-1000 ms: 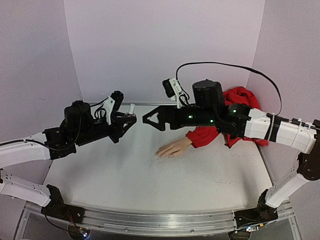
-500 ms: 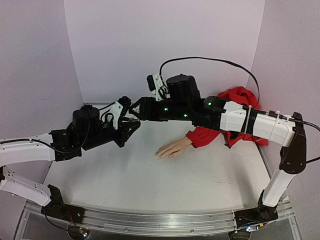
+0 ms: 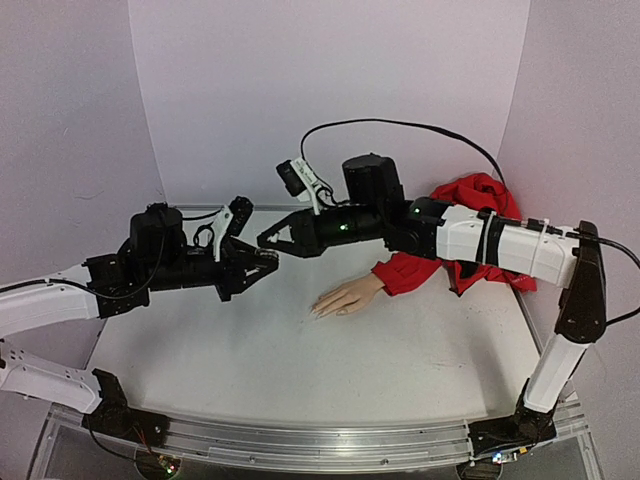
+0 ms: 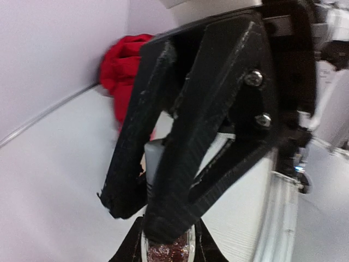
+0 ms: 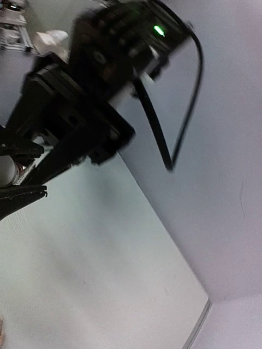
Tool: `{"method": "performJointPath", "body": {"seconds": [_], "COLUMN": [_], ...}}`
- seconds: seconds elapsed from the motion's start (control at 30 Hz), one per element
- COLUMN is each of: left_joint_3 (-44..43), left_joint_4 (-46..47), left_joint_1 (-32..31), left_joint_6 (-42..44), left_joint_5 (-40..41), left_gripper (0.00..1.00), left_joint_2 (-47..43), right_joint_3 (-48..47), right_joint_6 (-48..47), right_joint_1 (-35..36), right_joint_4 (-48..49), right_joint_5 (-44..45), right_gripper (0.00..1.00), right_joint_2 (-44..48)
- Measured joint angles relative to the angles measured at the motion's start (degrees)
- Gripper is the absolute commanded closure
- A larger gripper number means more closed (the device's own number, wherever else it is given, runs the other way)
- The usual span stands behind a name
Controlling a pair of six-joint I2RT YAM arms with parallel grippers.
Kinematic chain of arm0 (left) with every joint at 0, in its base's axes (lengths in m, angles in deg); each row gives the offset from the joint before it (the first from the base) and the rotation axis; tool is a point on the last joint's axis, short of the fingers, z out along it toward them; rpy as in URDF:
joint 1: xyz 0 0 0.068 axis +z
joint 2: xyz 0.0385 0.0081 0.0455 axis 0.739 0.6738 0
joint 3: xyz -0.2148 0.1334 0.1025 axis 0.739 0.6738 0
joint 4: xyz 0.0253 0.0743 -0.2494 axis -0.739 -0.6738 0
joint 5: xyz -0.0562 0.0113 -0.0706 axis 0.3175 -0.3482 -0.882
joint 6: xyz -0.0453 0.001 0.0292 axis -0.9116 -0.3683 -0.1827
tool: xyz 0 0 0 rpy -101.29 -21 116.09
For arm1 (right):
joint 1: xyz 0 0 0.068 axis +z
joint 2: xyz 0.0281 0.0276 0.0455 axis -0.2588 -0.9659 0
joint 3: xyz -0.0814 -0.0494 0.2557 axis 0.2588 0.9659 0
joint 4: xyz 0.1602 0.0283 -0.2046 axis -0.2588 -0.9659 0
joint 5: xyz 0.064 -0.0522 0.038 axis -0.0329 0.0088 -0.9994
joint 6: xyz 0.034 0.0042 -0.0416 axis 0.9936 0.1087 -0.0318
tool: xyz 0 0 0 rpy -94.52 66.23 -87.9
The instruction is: Paint the nails
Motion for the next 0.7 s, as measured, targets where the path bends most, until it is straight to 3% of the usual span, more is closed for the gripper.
{"method": "performJointPath", "body": {"seconds": [0.1,0.17,0.27,0.3,0.33,0.37,0.43,0.47,0.57,0.7], "left_joint_3": [-0.07,-0.13,-0.13,-0.13,-0.13,-0.13,0.0,0.04,0.28,0.74], "left_joint_4": [-0.42,-0.48,-0.61,-0.63,-0.59,-0.46,0.31,0.59,1.16,1.14], "left_joint_1": [3.76,5.16,5.57,5.57,5.57,5.46,5.09,5.09,5.03,3.06], "left_joint_6": [-3.06,-5.79,-7.74,-7.91,-7.8,-7.5,-5.55,-4.98,-1.86,2.27], "left_joint_5": [-19.67,-30.88,-39.17,-39.87,-40.0,-39.63,-36.89,-34.95,-25.2,-10.69], "left_gripper": [1.0,1.0,1.0,1.0,1.0,1.0,1.0,1.0,1.0,1.0], "left_joint_2": [-0.66,-0.46,-0.28,-0.28,-0.33,-0.35,-0.7,-1.11,-2.97,-3.91], "right_joint_3": [1.2,2.03,3.45,3.89,4.42,4.96,7.04,7.91,9.99,10.1], "right_joint_6": [-6.71,-9.51,-11.76,-12.11,-12.33,-12.52,-12.2,-11.5,-10.25,-6.78], "right_joint_1": [-2.03,-1.95,-1.14,-0.98,-0.83,-0.76,-0.52,-0.5,-0.57,-0.57], "right_joint_4": [2.21,3.48,5.66,6.16,6.45,6.58,5.55,4.61,1.16,-1.44], "right_joint_5": [-17.88,-25.22,-29.99,-30.14,-29.51,-28.76,-24.76,-23.04,-13.73,-2.23], "right_gripper": [1.0,1.0,1.0,0.9,0.7,0.63,0.32,0.25,0.18,0.17], "right_joint_2": [0.0,0.0,0.37,0.68,1.22,1.81,4.07,5.05,8.28,10.8]}}
